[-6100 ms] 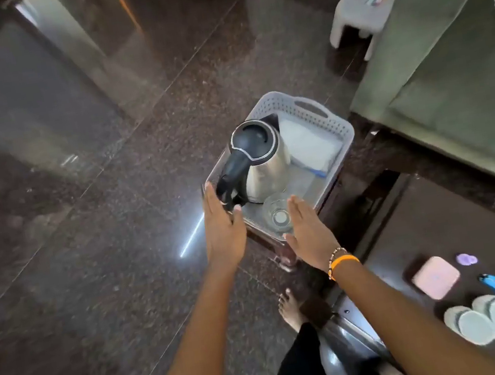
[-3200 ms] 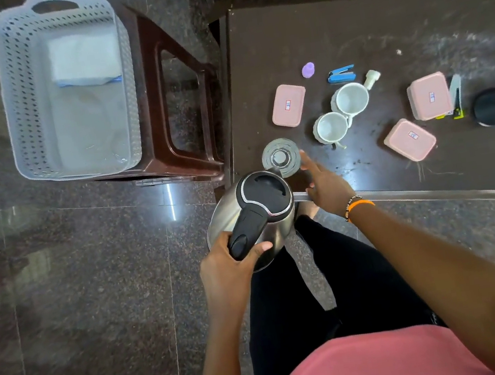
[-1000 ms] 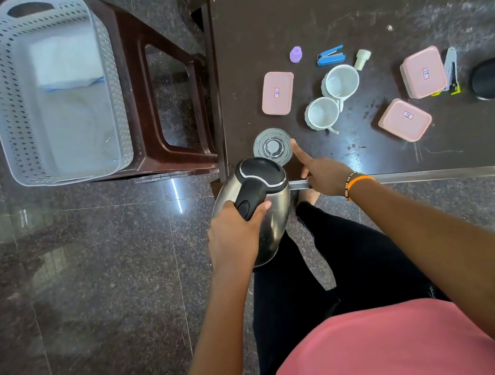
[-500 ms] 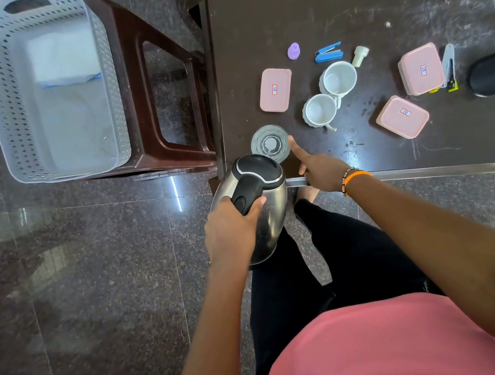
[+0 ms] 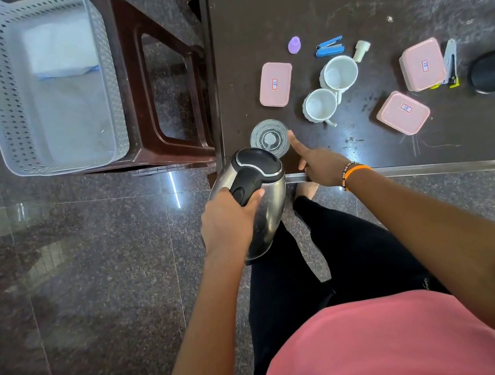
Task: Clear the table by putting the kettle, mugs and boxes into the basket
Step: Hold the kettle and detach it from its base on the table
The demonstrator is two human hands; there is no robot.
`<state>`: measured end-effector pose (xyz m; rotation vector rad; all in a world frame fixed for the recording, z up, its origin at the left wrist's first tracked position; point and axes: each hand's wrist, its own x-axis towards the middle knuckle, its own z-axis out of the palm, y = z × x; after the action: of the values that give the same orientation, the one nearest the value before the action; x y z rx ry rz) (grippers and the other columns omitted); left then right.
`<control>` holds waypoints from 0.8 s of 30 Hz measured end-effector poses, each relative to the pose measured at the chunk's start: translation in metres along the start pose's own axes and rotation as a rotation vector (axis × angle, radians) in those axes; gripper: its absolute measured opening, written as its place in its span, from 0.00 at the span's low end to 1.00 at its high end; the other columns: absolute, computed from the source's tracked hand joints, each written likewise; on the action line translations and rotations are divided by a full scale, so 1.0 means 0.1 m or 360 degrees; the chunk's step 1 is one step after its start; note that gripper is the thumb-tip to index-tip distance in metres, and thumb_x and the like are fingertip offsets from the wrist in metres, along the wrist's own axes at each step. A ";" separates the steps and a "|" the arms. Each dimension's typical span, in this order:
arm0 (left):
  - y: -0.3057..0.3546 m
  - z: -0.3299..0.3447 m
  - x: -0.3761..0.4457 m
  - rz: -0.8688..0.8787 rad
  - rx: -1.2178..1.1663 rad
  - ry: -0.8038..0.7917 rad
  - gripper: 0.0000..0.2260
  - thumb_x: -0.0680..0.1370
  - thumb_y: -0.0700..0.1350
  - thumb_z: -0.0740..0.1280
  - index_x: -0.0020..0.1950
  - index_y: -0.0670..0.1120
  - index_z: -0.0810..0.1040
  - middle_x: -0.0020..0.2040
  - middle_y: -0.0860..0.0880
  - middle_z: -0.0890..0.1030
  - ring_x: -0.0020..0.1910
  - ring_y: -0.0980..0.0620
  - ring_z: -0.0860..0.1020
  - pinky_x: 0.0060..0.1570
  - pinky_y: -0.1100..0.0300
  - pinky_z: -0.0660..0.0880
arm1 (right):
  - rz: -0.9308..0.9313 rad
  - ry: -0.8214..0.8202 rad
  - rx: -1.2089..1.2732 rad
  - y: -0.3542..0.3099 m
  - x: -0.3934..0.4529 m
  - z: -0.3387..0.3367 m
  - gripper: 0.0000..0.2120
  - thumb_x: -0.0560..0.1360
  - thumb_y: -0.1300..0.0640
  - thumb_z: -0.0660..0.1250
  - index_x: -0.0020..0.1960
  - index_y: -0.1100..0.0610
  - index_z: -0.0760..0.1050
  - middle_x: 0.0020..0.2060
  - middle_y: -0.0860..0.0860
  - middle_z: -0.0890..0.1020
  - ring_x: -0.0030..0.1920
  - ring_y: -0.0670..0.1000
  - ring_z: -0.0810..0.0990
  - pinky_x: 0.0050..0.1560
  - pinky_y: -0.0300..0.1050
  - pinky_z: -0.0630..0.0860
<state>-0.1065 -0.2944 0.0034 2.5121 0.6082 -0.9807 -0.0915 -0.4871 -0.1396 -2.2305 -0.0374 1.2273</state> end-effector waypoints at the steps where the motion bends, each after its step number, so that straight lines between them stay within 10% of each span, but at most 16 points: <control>1: 0.00 0.00 0.00 0.0000 0.0005 0.0000 0.25 0.71 0.64 0.66 0.54 0.43 0.75 0.50 0.43 0.81 0.50 0.40 0.79 0.52 0.46 0.77 | 0.0001 -0.0003 -0.0001 0.00 0.00 0.00 0.43 0.72 0.69 0.55 0.75 0.46 0.33 0.57 0.57 0.80 0.54 0.61 0.78 0.59 0.57 0.76; 24: 0.03 -0.02 0.03 0.0004 -0.0003 0.0011 0.23 0.72 0.62 0.67 0.51 0.42 0.75 0.47 0.43 0.81 0.47 0.41 0.79 0.49 0.48 0.78 | 0.0001 0.0002 0.0029 -0.01 0.01 0.03 0.45 0.71 0.71 0.55 0.74 0.46 0.31 0.56 0.57 0.80 0.52 0.61 0.79 0.58 0.58 0.76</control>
<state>-0.1012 -0.2953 0.0032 2.5150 0.6073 -0.9704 -0.0933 -0.4843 -0.1415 -2.2159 -0.0251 1.2216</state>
